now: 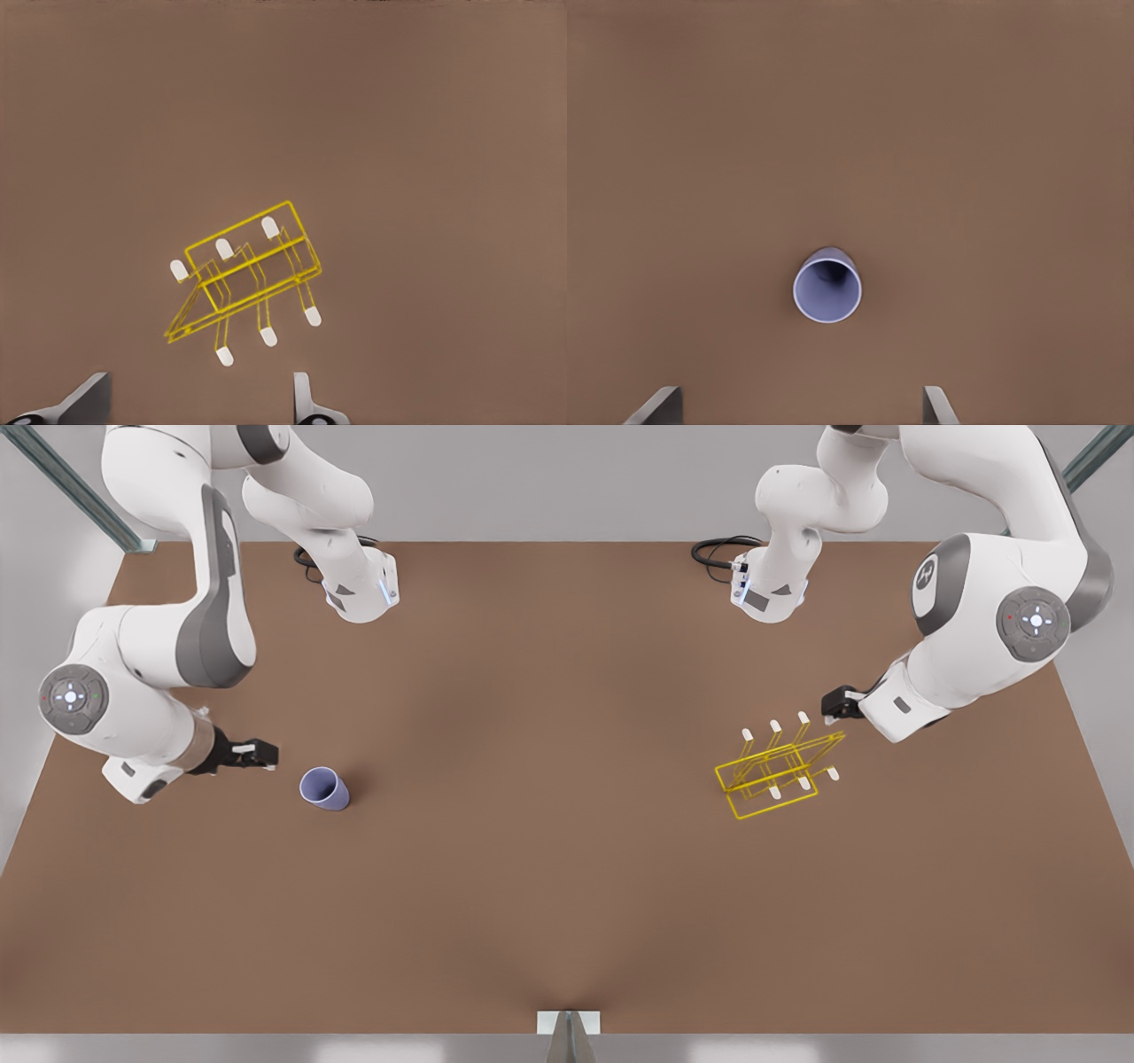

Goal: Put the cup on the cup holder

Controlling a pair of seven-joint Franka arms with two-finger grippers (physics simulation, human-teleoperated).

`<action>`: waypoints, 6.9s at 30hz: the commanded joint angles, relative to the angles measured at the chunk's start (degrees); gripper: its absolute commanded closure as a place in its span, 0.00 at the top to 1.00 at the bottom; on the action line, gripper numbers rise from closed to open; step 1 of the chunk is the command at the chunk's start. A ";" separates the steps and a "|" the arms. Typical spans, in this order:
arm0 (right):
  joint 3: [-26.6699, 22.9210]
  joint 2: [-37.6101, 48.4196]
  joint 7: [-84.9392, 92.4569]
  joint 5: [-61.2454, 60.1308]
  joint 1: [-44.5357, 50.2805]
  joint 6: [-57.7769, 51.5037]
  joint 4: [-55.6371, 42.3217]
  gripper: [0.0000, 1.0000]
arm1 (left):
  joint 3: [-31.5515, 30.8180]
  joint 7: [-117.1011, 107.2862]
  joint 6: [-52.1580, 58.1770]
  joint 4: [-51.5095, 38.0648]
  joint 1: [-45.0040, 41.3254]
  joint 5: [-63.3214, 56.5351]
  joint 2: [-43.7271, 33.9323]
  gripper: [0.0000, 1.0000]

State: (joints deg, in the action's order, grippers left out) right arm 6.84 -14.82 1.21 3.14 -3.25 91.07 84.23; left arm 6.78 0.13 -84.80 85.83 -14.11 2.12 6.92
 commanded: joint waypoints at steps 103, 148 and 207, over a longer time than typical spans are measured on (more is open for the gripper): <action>21.29 -54.88 -24.32 -56.14 32.43 57.37 -26.31 1.00 | 0.43 -0.48 7.45 0.13 0.05 -0.19 3.10 1.00; -0.16 -1.62 -1.91 -0.41 1.67 -5.64 -3.28 1.00 | -11.61 -109.82 -45.63 18.32 -13.40 5.26 22.52 1.00; -0.33 -2.50 -1.83 -0.41 1.15 -5.56 -3.45 1.00 | 70.83 -95.93 -19.09 17.44 -78.26 -9.51 59.52 0.65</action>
State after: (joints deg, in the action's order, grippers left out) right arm 6.50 -17.33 -0.78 2.75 -2.10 85.51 80.81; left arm 77.53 -95.47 -102.53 101.55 -91.91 -3.43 65.54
